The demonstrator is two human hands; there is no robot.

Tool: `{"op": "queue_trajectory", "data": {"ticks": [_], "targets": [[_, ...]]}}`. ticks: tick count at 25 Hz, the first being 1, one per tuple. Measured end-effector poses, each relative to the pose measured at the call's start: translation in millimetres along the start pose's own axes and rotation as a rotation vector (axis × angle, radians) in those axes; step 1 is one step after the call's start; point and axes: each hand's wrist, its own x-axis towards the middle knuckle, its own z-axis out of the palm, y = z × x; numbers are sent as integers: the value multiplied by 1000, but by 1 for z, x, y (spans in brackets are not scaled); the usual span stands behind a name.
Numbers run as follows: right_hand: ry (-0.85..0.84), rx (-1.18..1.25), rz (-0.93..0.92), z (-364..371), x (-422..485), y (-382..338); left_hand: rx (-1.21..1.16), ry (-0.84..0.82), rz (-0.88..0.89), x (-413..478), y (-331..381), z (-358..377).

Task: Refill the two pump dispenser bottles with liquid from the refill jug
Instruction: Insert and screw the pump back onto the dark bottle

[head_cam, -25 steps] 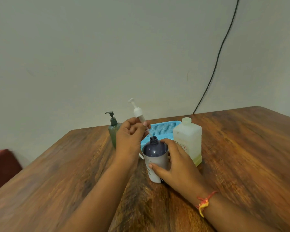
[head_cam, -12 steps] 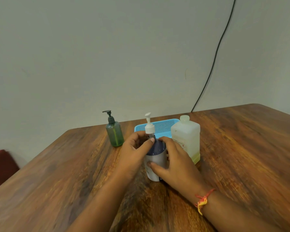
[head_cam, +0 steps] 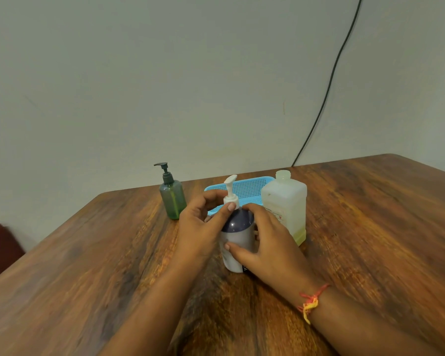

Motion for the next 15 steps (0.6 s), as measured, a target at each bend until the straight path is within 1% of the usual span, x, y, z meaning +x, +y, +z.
{"op": "queue_trajectory", "data": {"ticks": [2, 8, 13, 15], "targets": [[18, 29, -6, -1, 0, 0, -19, -39, -8, 0, 0, -2], [14, 53, 18, -2, 1, -1, 76, -118, 29, 1, 3, -7], [3, 44, 22, -2, 1, -1, 101, -189, -15, -1, 8, -2], [-1, 39, 34, -2, 1, -2, 122, -210, -2, -2, 11, 4]]}}
